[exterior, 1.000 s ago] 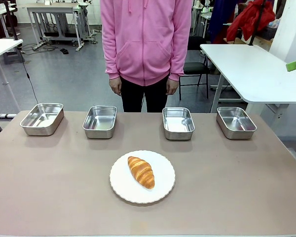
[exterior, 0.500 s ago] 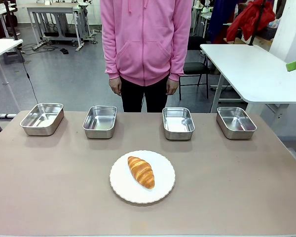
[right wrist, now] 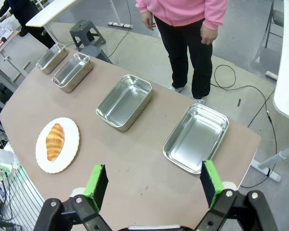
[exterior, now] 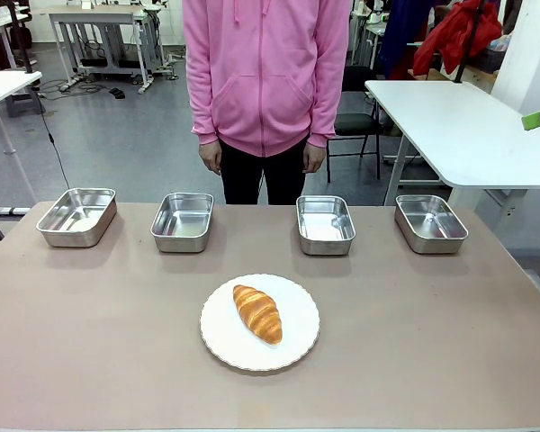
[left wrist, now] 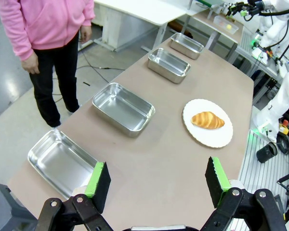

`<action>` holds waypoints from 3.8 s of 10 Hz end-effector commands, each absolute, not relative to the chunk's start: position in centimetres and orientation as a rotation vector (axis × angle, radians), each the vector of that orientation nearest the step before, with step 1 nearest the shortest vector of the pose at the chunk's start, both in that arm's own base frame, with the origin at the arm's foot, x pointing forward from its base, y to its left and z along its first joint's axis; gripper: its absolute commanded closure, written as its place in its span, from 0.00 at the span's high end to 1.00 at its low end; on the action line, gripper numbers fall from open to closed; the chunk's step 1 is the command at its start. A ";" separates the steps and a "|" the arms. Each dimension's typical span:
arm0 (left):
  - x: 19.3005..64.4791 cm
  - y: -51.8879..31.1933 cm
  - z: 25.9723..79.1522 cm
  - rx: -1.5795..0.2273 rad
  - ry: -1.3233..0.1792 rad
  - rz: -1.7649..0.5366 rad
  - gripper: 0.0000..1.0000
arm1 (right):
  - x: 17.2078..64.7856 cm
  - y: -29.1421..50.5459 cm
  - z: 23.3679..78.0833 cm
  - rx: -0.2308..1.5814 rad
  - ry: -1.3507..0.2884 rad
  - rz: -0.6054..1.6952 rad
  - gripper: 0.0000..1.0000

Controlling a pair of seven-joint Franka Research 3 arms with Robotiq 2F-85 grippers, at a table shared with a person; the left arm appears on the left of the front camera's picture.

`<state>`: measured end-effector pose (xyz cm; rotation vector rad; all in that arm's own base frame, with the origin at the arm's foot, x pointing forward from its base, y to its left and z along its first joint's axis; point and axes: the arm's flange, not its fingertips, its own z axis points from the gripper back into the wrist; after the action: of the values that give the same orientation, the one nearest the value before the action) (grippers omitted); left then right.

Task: Place the bread in the container.
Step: Place the Butter Roll into the Airtight Container indicated by the human.

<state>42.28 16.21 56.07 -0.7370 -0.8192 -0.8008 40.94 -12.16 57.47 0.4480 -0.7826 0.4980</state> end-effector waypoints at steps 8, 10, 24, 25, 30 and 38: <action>42.3 16.2 56.1 -0.736 -0.823 -0.807 1.00 | 41.1 -12.1 57.6 0.465 -0.802 0.506 1.00; 42.3 16.2 56.1 -0.736 -0.823 -0.807 1.00 | 41.1 -12.1 57.6 0.465 -0.802 0.506 1.00; 42.3 16.2 56.1 -0.736 -0.823 -0.807 1.00 | 41.1 -12.1 57.6 0.465 -0.802 0.506 1.00; 42.3 16.2 56.1 -0.736 -0.823 -0.807 1.00 | 41.1 -12.1 57.6 0.465 -0.802 0.506 1.00; 42.3 16.2 56.1 -0.736 -0.823 -0.807 1.00 | 41.1 -12.1 57.6 0.465 -0.802 0.506 1.00; 42.3 16.2 56.1 -0.736 -0.823 -0.807 1.00 | 41.1 -12.1 57.6 0.465 -0.802 0.506 1.00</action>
<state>42.28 16.21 56.07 -0.7370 -0.8192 -0.8008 40.94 -12.16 57.46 0.4480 -0.7825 0.4979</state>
